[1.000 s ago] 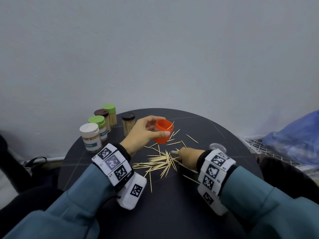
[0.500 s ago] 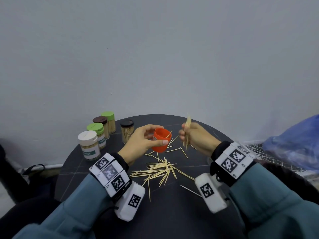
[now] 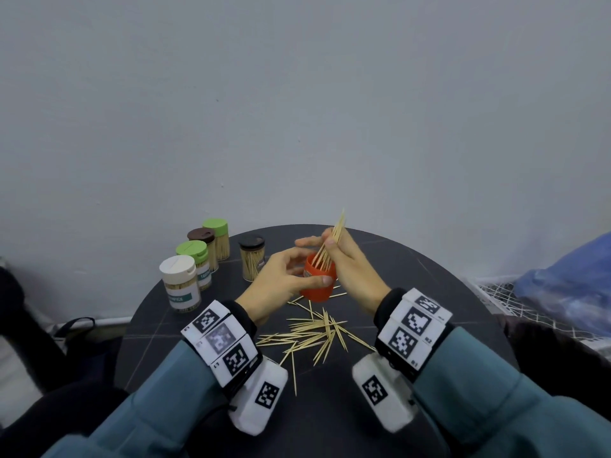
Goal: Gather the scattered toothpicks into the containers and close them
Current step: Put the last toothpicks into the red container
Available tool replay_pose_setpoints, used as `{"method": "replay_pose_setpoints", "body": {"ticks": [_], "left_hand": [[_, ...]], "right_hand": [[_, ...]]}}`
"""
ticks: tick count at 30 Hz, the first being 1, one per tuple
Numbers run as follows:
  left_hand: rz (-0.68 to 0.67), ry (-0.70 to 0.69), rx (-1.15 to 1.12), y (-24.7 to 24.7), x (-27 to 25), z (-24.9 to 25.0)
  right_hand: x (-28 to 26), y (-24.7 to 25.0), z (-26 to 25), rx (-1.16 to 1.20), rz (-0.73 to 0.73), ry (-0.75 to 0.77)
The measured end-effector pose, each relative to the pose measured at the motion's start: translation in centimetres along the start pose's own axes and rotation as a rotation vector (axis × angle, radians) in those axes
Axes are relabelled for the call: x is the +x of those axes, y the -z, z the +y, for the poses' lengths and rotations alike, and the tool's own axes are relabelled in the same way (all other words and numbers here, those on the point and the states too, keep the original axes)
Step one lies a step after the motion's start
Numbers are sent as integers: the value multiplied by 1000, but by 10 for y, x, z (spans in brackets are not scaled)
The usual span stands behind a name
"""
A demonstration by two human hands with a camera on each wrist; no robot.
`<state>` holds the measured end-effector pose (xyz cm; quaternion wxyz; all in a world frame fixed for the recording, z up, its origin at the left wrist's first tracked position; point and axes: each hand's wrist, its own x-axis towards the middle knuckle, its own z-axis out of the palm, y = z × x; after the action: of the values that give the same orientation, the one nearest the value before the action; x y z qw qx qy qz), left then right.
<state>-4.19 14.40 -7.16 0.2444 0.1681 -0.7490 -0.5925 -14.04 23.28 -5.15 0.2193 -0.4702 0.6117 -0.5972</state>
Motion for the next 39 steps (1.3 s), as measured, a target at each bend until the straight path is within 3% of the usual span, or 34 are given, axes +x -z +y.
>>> {"method": "replay_pose_setpoints", "body": {"ticks": [5,14,19,25,28,32,35,39], "left_hand": [[-10,-18,3,0,-1,0],[-9,0,6,0,-3,3],[-12,1,14,-1,-3,4],[18,3,-2,3,-2,6],[59,-15,-16,8,0,8],[102,-25,-10,15,3,8],[106,-30,-17,18,5,8],[110,-32,-21,22,7,7]], "right_hand": [[-1,-1,7,-75,18,-34],[-4,2,4,-9,55,-92],[1,6,7,-152,32,-126],[5,21,-5,-165,41,-158],[18,35,2,-353,35,-296],[28,46,18,-866,-191,-577],[28,44,22,-1047,-312,-636],[28,43,33,-1177,-324,-665]]}}
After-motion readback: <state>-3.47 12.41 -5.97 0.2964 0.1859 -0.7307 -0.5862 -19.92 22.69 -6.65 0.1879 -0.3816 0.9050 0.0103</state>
